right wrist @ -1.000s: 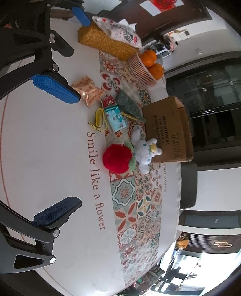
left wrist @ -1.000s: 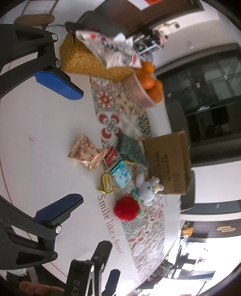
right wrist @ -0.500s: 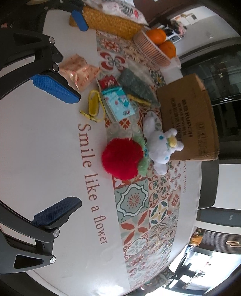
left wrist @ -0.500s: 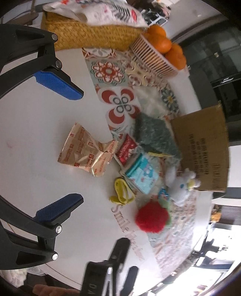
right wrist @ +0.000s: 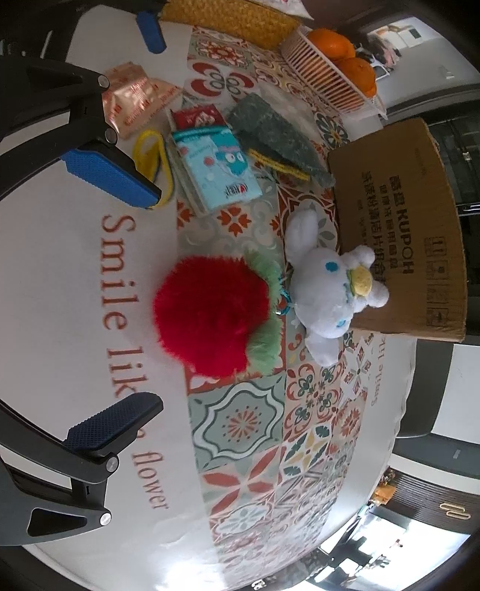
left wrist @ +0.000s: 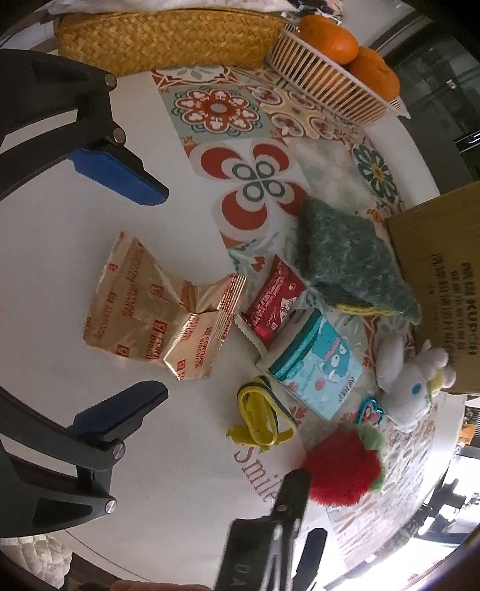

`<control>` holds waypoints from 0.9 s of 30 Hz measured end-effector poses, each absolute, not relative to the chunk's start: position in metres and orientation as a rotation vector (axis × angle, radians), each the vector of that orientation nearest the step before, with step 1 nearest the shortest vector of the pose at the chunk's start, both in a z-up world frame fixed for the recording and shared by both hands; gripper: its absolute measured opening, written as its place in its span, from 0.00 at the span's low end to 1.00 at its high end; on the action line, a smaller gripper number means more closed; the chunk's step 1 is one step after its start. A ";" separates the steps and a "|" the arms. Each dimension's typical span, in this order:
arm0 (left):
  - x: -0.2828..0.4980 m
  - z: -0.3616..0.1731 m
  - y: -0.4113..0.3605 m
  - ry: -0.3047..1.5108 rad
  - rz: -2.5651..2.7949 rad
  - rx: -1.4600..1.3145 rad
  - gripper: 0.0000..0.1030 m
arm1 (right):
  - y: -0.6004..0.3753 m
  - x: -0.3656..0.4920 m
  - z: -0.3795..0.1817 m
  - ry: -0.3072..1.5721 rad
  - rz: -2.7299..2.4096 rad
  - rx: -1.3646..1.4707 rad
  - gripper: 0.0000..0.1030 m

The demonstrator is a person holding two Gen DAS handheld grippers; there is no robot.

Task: Organize soft objects
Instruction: 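Grasp the red strawberry plush with the right tool while the left tool grasps the Fortune Biscuits packet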

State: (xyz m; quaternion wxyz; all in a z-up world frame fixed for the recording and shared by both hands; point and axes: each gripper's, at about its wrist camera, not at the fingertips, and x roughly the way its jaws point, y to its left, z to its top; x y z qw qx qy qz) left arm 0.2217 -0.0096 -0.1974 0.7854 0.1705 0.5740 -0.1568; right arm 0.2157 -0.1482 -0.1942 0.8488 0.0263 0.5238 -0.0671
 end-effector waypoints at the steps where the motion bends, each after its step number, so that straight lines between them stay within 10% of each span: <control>1: 0.223 -0.199 -0.011 1.244 -0.333 0.369 0.91 | -0.149 0.218 -0.196 1.102 -0.139 0.055 0.99; 13: 0.235 -0.209 -0.012 1.294 -0.272 0.274 0.55 | -0.152 0.258 -0.218 1.112 -0.080 0.025 0.88; 27: 0.217 -0.204 -0.012 1.264 -0.197 0.109 0.45 | -0.159 0.263 -0.223 1.110 -0.003 0.034 0.37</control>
